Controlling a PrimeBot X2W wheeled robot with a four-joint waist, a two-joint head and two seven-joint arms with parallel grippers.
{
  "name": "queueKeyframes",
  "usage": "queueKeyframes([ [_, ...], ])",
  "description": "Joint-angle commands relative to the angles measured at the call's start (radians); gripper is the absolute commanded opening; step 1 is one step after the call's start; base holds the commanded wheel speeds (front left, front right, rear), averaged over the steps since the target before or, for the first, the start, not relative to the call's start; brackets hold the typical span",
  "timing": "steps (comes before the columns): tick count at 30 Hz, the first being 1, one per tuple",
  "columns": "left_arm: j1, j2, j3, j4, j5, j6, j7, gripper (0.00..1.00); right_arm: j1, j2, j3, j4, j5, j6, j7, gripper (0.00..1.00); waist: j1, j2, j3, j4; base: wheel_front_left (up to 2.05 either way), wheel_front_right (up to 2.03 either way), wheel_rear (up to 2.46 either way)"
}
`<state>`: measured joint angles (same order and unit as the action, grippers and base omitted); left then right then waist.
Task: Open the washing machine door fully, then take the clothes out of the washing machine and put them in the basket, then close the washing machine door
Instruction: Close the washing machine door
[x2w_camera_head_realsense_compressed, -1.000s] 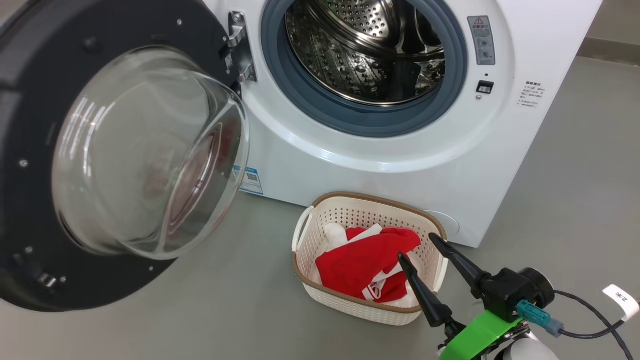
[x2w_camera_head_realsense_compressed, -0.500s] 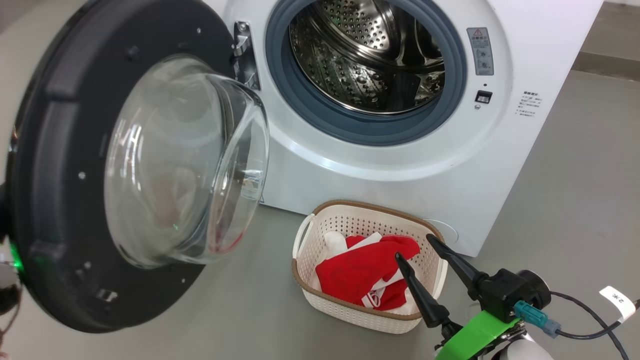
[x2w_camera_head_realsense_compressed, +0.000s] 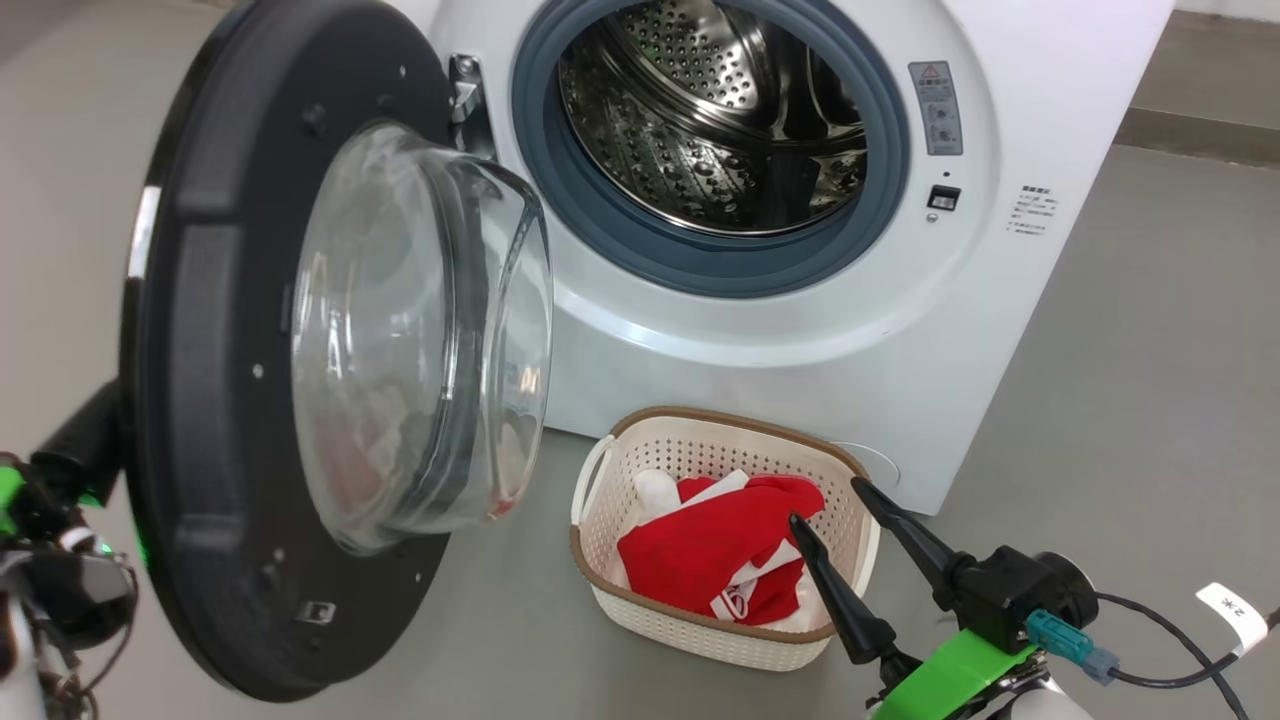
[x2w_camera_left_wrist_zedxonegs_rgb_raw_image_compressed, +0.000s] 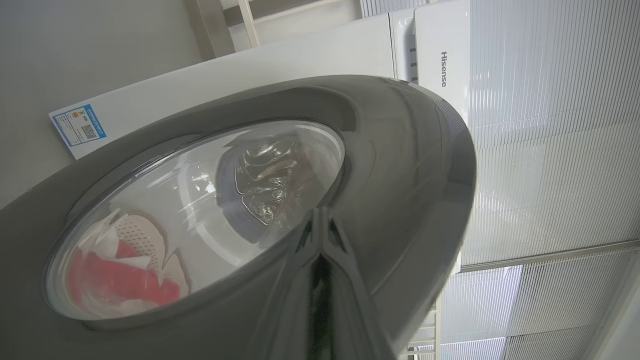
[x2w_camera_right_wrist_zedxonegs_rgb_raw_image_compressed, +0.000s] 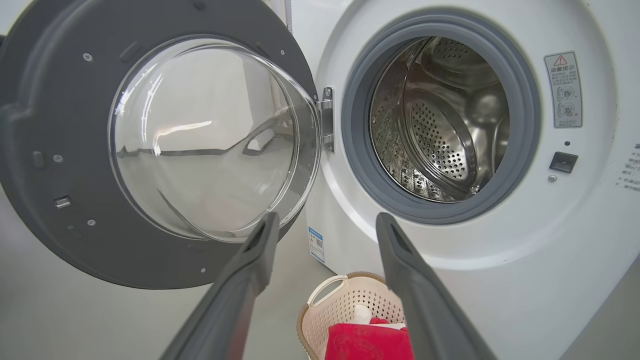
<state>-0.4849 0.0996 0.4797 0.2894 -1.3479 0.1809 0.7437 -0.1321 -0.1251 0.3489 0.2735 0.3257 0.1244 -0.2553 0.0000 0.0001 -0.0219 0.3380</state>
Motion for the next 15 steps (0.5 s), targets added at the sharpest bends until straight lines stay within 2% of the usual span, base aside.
queueKeyframes([
  [1,0.010,0.013,0.003,-0.055,-0.009,0.014,0.016,0.00,-0.011,0.000,0.014,-0.022,0.008,0.006,-0.006,1.00,0.0000,-0.0001,-0.001,-0.006,0.00,0.00,0.00],
  [15,0.071,-0.044,-0.049,-0.172,-0.093,0.083,0.027,0.00,-0.009,0.006,0.012,-0.020,0.006,0.006,-0.006,1.00,0.0000,-0.0001,0.000,-0.044,0.00,0.00,0.00],
])
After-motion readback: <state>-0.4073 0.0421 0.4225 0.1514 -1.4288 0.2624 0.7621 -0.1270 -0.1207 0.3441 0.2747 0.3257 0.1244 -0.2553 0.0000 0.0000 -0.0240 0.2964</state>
